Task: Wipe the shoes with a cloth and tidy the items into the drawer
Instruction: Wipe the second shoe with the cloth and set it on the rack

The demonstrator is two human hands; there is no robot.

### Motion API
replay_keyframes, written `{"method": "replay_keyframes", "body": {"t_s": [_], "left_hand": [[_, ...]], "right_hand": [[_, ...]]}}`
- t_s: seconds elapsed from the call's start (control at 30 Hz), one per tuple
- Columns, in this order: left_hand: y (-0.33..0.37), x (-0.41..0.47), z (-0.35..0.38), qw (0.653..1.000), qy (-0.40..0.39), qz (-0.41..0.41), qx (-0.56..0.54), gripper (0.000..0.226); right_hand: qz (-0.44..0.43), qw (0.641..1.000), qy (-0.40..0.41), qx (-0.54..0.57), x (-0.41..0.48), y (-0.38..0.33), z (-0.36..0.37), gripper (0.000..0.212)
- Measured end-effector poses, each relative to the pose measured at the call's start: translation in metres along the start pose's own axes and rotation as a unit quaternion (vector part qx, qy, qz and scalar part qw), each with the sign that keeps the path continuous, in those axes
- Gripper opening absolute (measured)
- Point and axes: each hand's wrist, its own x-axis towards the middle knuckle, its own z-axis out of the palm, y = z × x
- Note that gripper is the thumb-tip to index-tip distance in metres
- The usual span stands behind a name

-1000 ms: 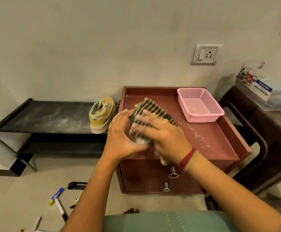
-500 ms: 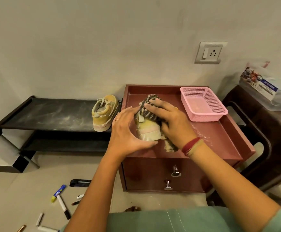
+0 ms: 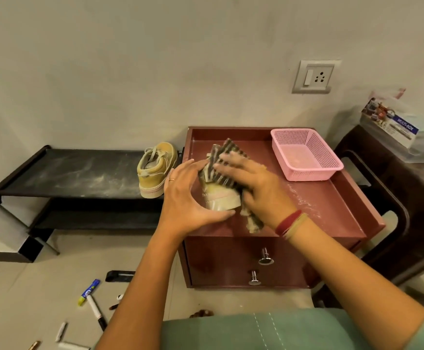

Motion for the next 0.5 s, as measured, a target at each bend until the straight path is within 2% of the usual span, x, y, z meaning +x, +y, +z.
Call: {"method": "replay_keyframes", "body": {"t_s": [0.07,0.17,0.2,0.3,0.33,0.43,0.47,0.5], "left_hand": [[-0.001,0.000,0.000,1.000,-0.002,0.003,0.006,0.097],[-0.001,-0.001,0.000,1.000,0.002,0.018,0.024,0.095],[-0.002,-0.002,0.001,0.999,0.003,0.018,0.029,0.095],[-0.004,-0.002,0.000,0.999,-0.003,0.008,0.037,0.097],[-0.004,-0.003,0.000,0.999,-0.005,0.009,0.038,0.097],[-0.006,-0.004,-0.001,0.999,0.002,0.031,0.035,0.095],[-0.005,-0.003,-0.002,0.999,0.004,0.031,0.030,0.094],[-0.005,-0.003,-0.003,1.000,0.003,0.023,0.021,0.094]], "right_hand": [[0.016,1.000,0.025,0.002,-0.001,-0.003,-0.001,0.058],[-0.082,0.995,-0.032,-0.043,-0.011,-0.011,0.006,0.051],[-0.068,0.996,-0.028,-0.039,-0.009,-0.007,0.006,0.052],[0.072,0.996,0.040,0.023,-0.002,0.002,0.000,0.065],[0.074,0.996,0.043,0.024,-0.004,0.000,0.000,0.066],[-0.027,1.000,-0.012,-0.001,-0.014,-0.010,0.005,0.059],[-0.037,0.999,-0.015,-0.001,-0.014,-0.006,0.006,0.059],[-0.009,1.000,-0.005,0.014,-0.012,-0.001,0.006,0.061]]}}
